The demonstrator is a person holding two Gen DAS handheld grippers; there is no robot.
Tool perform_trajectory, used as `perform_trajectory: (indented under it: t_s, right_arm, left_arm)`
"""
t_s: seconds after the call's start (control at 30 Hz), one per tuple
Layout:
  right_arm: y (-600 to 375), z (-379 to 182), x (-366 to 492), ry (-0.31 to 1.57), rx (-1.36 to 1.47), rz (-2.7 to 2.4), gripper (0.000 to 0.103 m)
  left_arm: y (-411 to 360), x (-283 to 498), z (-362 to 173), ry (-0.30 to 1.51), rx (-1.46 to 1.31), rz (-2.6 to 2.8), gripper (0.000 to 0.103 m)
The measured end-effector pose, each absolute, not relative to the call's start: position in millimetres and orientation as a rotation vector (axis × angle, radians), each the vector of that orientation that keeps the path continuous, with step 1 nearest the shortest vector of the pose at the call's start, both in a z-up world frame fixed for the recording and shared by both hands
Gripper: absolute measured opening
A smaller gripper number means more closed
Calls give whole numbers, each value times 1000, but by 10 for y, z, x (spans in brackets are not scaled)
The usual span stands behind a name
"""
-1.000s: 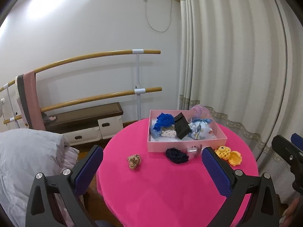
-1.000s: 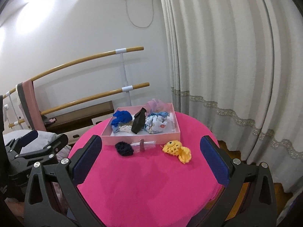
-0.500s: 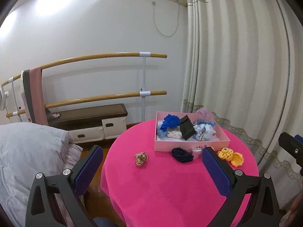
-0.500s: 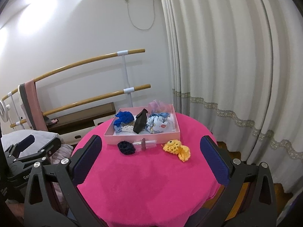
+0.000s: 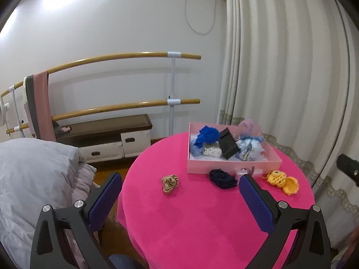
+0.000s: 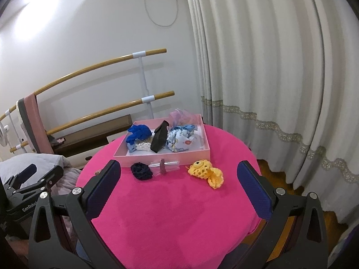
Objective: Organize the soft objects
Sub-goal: 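Withdraw both tools back from the box, then grasp the beige scrunchie with the left tool while the right tool grasps the yellow crochet fish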
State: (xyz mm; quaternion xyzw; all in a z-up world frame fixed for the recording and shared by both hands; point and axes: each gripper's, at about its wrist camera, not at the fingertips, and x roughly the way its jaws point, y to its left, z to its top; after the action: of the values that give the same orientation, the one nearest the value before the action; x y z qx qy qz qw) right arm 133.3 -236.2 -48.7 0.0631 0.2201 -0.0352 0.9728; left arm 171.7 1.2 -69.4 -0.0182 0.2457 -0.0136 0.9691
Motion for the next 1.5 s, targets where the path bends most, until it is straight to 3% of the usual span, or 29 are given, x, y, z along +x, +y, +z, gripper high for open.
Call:
perform_trajectory:
  t_s: [1.0,1.07,1.1,1.13,1.23,1.4,1.5]
  right_arm:
    - [-2736,-1211,2341,675,153,-135,103]
    - [-2776,-1266,2395,691,159,-138,103]
    - [-2795,-1295,2424,698,161,-139,103]
    - [-2806,-1312,2440,702,162,-139,103]
    - [-2844,-1380,2498,719,166,-143,103]
    - [-2937,-1500,2566,749,179,-147,103]
    - [-3015,-1562,2617,770,182,-156,103]
  left_arm:
    - [226,4067,-2009,774,58,-25,103]
    - [229,4172,-2070,801,54,-32,99]
    - [230,4242,-2109,822,48,-39,92]
    - [235,4290,-2137,841,42,-48,76]
    - [241,4440,-2222,883,22,-74,45]
    - [165,4500,-2238,880,38,-98,21]
    - [82,4461,-2217,874,43,-109,19]
